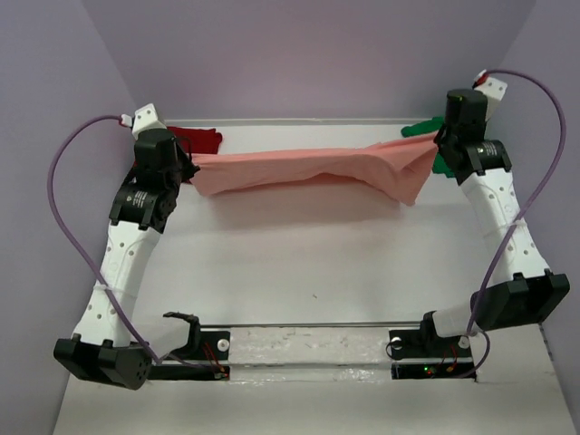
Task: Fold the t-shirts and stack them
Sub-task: Flatten out the tshirt
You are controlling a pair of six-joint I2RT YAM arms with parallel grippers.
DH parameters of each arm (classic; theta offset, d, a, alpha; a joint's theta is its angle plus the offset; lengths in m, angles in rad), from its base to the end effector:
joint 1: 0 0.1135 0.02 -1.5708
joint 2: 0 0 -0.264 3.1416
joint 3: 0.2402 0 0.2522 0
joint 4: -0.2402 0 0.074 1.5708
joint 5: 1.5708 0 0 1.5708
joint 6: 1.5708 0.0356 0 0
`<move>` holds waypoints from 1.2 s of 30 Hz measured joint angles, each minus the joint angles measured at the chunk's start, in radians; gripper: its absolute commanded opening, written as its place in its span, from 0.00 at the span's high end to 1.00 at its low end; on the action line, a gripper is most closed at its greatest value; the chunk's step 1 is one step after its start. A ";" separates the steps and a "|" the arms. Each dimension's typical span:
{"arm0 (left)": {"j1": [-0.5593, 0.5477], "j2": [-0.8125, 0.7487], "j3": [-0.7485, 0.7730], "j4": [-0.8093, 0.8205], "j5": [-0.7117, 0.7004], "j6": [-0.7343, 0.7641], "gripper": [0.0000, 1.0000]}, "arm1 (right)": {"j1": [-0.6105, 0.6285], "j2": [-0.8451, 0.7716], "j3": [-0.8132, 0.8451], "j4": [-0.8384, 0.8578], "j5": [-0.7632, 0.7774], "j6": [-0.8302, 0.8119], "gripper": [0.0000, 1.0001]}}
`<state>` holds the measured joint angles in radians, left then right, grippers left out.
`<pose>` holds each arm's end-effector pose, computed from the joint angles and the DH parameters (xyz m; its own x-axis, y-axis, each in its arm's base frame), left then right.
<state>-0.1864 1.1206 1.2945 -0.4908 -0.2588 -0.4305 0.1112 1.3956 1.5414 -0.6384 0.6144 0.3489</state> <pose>0.2366 -0.0353 0.4189 -0.2533 -0.3628 -0.8968 -0.1821 0.9283 -0.3241 0.2989 0.0127 0.4197 -0.3001 0.2476 -0.9212 0.5499 0.8340 0.0450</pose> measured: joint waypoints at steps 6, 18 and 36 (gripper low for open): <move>-0.004 -0.015 0.184 -0.092 -0.034 0.066 1.00 | 0.002 0.108 0.417 -0.048 -0.018 -0.191 1.00; -0.068 -0.114 0.517 -0.158 0.021 0.206 1.00 | 0.153 -0.130 0.629 -0.068 -0.006 -0.404 1.00; -0.008 0.555 1.085 -0.016 0.120 0.318 1.00 | 0.005 0.516 1.072 0.059 -0.336 -0.561 1.00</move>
<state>-0.1944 1.6756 2.3795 -0.5072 -0.1387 -0.1127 0.1162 1.9114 2.6137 -0.5793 0.2783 -0.2119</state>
